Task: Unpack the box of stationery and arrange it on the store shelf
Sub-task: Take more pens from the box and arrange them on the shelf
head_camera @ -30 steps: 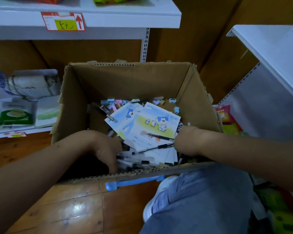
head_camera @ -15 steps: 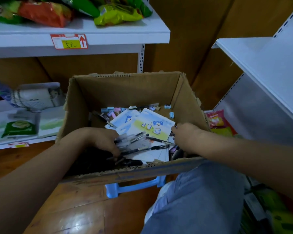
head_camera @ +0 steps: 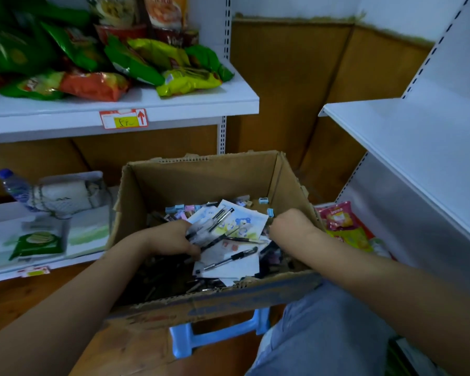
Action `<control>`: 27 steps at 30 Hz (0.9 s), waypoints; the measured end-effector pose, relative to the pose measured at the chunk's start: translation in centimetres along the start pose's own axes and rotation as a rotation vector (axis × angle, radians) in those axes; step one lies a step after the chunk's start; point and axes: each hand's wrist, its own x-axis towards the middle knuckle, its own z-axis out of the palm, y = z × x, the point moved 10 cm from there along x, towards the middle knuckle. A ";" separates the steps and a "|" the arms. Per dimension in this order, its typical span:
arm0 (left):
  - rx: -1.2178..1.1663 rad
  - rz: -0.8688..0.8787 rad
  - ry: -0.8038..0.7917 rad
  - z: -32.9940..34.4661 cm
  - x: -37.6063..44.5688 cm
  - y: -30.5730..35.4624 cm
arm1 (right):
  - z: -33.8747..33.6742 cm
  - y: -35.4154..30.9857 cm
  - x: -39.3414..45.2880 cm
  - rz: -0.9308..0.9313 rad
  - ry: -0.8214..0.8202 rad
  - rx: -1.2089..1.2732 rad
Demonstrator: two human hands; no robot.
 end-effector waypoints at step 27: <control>-0.584 0.858 -0.142 16.1 -13.7 53.1 | 18.2 14.5 -49.6 1.025 1.248 1.889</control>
